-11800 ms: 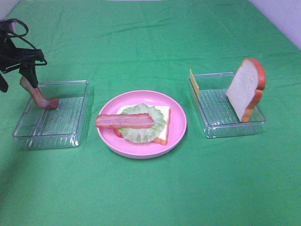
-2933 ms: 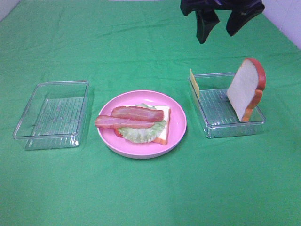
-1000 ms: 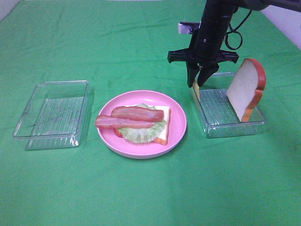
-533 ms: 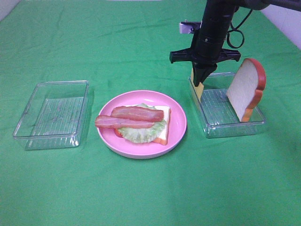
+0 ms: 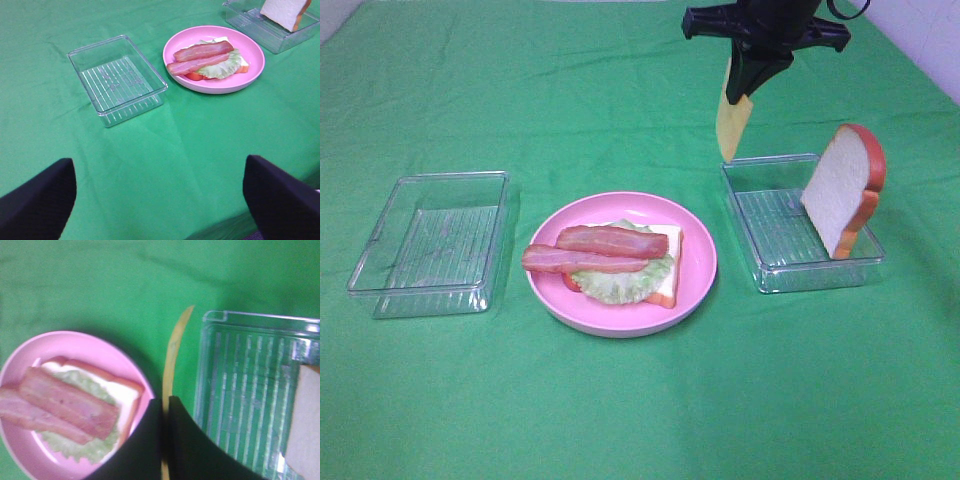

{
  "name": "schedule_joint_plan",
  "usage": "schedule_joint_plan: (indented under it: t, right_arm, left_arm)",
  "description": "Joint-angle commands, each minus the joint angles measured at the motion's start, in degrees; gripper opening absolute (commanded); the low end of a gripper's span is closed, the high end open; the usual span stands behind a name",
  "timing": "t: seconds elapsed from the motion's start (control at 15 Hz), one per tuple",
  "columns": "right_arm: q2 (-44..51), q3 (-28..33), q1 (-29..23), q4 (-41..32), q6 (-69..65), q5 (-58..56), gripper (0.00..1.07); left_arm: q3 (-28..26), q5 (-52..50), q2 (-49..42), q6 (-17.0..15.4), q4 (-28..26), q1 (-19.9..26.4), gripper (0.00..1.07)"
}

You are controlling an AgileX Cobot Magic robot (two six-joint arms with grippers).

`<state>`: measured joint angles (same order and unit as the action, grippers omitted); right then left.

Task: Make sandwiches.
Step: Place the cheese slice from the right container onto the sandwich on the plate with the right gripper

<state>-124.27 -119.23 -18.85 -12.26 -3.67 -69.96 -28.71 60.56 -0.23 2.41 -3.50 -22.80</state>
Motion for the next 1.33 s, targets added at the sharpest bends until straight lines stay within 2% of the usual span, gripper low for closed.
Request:
schedule_joint_plan:
  t: [0.07,0.2,0.4,0.47,0.53,0.93,1.13,1.33]
  right_arm:
    - [2.29,1.66,-0.17,-9.00,6.76,-3.84,0.00]
    - [2.64,3.67,-0.17,-13.81,8.71,-3.78,0.00]
    - [2.92,8.82,-0.17,-25.38,13.87,-3.04,0.00]
    - [2.92,13.52,-0.17,-34.21,18.68,-1.89,0.00]
    - [2.92,15.76,-0.34,-38.04,20.68,-1.26,0.00]
    - [2.12,25.67,-7.91,-43.95,27.90,7.91,0.00]
    - [-0.74,25.90,-9.45,-47.90,28.59,11.12,0.00]
    - [-4.18,25.90,-9.22,-47.84,28.71,14.32,0.00]
  left_arm:
    - [0.06,-0.63,-1.32,-0.23,0.11,-0.06,0.86]
    - [0.06,-0.63,-1.32,-0.23,0.11,-0.06,0.86]
    - [0.06,-0.63,-1.32,-0.23,0.11,-0.06,0.86]
    - [0.06,-0.63,-1.32,-0.23,0.11,-0.06,0.86]
    - [0.06,-0.63,-1.32,-0.23,0.11,-0.06,0.86]
    - [0.06,-0.63,-1.32,-0.23,0.11,-0.06,0.86]
    - [0.06,-0.63,-1.32,-0.23,0.11,-0.06,0.86]
    - [0.06,-0.63,-1.32,-0.23,0.11,-0.06,0.86]
